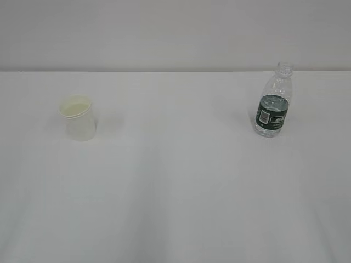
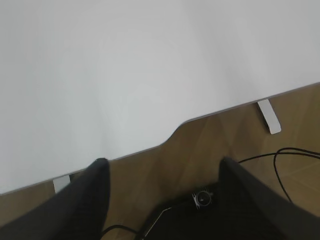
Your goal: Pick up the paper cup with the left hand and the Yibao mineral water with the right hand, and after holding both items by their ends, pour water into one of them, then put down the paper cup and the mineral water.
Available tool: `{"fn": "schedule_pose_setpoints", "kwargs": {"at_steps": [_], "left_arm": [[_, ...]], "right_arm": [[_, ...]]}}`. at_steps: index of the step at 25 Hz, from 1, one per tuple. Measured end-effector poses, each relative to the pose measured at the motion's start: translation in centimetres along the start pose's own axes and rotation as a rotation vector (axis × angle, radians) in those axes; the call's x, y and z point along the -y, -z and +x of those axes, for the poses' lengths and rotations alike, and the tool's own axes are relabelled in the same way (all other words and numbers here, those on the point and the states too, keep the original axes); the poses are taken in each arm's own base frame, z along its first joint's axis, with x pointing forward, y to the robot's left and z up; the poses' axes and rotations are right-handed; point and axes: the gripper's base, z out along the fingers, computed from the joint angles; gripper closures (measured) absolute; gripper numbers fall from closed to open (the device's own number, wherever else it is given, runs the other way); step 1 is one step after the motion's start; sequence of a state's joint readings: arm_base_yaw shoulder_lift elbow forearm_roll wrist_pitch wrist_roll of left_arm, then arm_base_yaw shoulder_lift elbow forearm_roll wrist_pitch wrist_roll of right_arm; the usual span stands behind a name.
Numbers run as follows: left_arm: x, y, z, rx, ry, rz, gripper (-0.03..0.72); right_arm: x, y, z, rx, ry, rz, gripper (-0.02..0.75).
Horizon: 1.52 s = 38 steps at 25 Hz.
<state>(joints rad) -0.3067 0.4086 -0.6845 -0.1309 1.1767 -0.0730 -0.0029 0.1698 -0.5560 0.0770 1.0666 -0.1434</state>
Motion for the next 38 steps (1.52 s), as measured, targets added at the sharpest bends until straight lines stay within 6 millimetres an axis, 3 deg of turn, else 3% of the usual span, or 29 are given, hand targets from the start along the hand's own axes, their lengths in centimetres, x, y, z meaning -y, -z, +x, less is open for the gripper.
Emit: {"fn": "schedule_pose_setpoints", "kwargs": {"at_steps": [8,22,38], "left_arm": [[-0.2,0.6,2.2,0.066,-0.008,0.010,0.216],[-0.5,0.4,3.9,0.104,-0.014,0.009,0.228],[-0.8,-1.0,4.2,0.116,-0.010,0.002,0.260]], "right_arm": [[-0.1,0.5,0.6,0.019,0.002,0.001,0.146],[-0.3,0.1,1.4,-0.002,-0.006,-0.018,0.146],[-0.4,0.1,1.9,-0.050,-0.004,-0.023,0.146]]}}
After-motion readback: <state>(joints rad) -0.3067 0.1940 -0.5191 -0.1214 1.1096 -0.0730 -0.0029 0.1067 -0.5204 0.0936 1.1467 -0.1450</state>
